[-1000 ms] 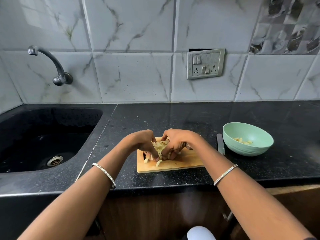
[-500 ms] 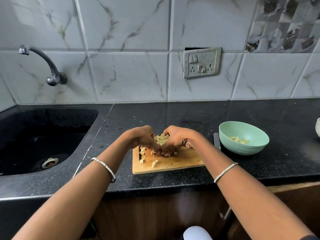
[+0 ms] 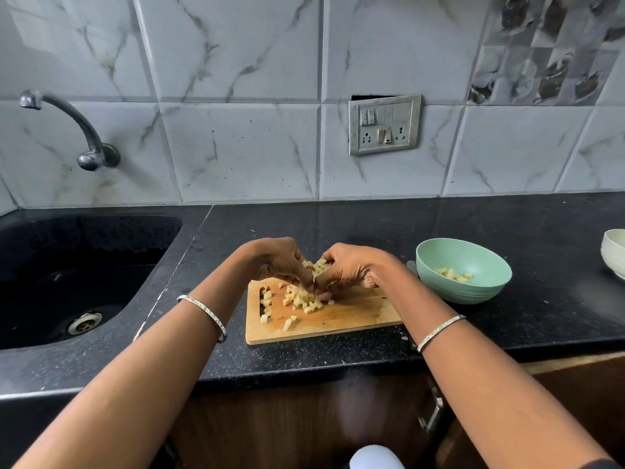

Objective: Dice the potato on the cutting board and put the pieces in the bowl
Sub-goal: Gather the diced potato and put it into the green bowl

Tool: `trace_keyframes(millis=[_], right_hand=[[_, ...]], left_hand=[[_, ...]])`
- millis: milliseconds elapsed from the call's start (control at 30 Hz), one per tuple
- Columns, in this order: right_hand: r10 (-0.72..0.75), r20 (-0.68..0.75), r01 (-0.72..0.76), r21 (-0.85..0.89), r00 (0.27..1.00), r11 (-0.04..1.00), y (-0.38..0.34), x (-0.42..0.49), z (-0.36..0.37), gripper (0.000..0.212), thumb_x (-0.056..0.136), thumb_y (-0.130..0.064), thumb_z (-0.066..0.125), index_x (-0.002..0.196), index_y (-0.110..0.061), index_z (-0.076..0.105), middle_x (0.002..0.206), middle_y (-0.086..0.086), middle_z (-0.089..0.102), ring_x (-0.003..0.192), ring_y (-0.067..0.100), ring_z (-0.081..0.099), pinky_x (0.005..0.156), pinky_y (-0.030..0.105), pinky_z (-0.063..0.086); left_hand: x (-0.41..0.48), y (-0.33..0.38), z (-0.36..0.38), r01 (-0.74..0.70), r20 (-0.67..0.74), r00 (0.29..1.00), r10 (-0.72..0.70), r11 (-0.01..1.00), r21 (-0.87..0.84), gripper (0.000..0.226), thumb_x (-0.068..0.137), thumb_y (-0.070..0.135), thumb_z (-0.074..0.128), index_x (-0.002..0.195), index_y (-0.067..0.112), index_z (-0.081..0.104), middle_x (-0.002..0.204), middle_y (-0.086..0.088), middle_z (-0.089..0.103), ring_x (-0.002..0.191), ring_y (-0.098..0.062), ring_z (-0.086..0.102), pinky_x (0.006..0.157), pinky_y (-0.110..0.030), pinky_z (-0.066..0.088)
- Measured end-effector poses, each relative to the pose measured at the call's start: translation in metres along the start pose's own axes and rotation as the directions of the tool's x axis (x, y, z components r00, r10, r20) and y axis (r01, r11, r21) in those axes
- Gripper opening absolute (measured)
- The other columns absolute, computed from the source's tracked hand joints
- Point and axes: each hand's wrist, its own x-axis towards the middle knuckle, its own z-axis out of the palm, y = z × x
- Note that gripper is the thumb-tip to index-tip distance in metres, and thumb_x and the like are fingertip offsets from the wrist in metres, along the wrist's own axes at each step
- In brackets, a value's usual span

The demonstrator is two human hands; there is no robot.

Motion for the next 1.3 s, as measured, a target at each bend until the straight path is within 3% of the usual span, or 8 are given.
trace_keyframes(millis=[167,300,600,800,933,1067,1200,1300], right_hand=[[-0.009,0.008,0.009,0.040,1.000,0.999,0.005,0.000,-0.004,0.041,0.077,0.002,0.082,0.114,0.004,0.064,0.108,0.023,0.073,0.101,0.033,0.072,0.098,0.049,0.055],[-0.067,0.021,0.063,0.171,0.998,0.983,-0.004,-0.015,-0.017,0.034,0.081,0.012,0.074,0.113,0.013,0.063,0.094,0.021,0.074,0.080,0.025,0.075,0.070,0.032,0.063],[-0.097,-0.101,0.122,0.280,0.990,0.952,0.006,-0.070,-0.099,0.027,0.085,0.013,0.067,0.112,0.013,0.064,0.095,0.020,0.073,0.083,0.024,0.073,0.076,0.030,0.063],[0.054,-0.253,0.031,0.318,0.966,0.948,0.052,-0.101,-0.151,0.016,0.087,0.016,0.063,0.101,0.011,0.067,0.091,0.021,0.073,0.079,0.023,0.075,0.068,0.029,0.063],[0.174,-0.367,-0.116,0.177,0.914,0.977,0.079,-0.100,-0.159,0.022,0.085,0.012,0.070,0.106,0.014,0.064,0.096,0.026,0.073,0.081,0.029,0.073,0.077,0.042,0.063],[0.186,-0.427,-0.216,-0.021,0.885,0.976,0.079,-0.101,-0.158,0.022,0.096,0.001,0.059,0.116,0.004,0.067,0.105,0.019,0.069,0.088,0.026,0.066,0.081,0.046,0.062],[0.143,-0.522,-0.210,-0.071,0.841,0.975,0.073,-0.103,-0.156,0.022,0.095,0.008,0.052,0.103,0.004,0.072,0.094,0.019,0.068,0.082,0.029,0.067,0.079,0.052,0.062],[0.027,-0.717,-0.286,-0.243,0.697,0.927,0.069,-0.097,-0.154,0.018,0.079,0.012,0.070,0.083,-0.004,0.078,0.082,0.015,0.074,0.069,0.027,0.075,0.069,0.042,0.064]], left_hand=[[-0.001,0.003,0.001,0.004,-0.002,1.000,-0.004,0.999,-0.039,0.038,0.073,-0.003,0.079,0.108,-0.010,0.068,0.109,-0.020,0.071,0.091,-0.019,0.067,0.091,-0.030,0.056],[-0.007,0.024,-0.003,-0.027,-0.007,1.000,0.026,0.995,-0.100,0.034,0.074,-0.005,0.077,0.106,-0.010,0.069,0.102,-0.017,0.073,0.088,-0.017,0.068,0.082,-0.024,0.058],[0.014,0.115,0.028,-0.159,0.010,0.987,0.163,0.975,-0.155,0.029,0.077,-0.006,0.073,0.105,-0.009,0.069,0.091,-0.009,0.075,0.085,-0.010,0.071,0.074,-0.017,0.057],[0.057,0.162,0.090,-0.211,0.002,0.978,0.211,0.978,-0.006,0.007,0.080,0.002,0.074,0.085,0.003,0.069,0.059,0.001,0.067,0.052,-0.004,0.060,0.050,-0.013,0.046],[0.085,0.163,0.127,-0.239,-0.074,0.965,0.251,0.960,0.144,0.035,0.069,0.007,0.084,0.100,-0.006,0.073,0.089,-0.014,0.072,0.075,-0.019,0.064,0.078,-0.035,0.058],[0.089,0.159,0.142,-0.299,-0.224,0.902,0.369,0.908,0.293,0.032,0.079,0.012,0.077,0.111,0.012,0.074,0.108,-0.009,0.072,0.101,-0.024,0.067,0.091,-0.037,0.056],[0.083,0.159,0.134,-0.369,-0.274,0.851,0.448,0.881,0.295,0.025,0.078,0.008,0.074,0.100,0.019,0.078,0.096,-0.005,0.075,0.092,-0.021,0.070,0.085,-0.037,0.058],[0.075,0.159,0.135,-0.408,-0.395,0.786,0.475,0.880,0.244,0.028,0.074,-0.003,0.067,0.087,0.020,0.076,0.080,0.002,0.075,0.085,-0.013,0.071,0.085,-0.035,0.057]])
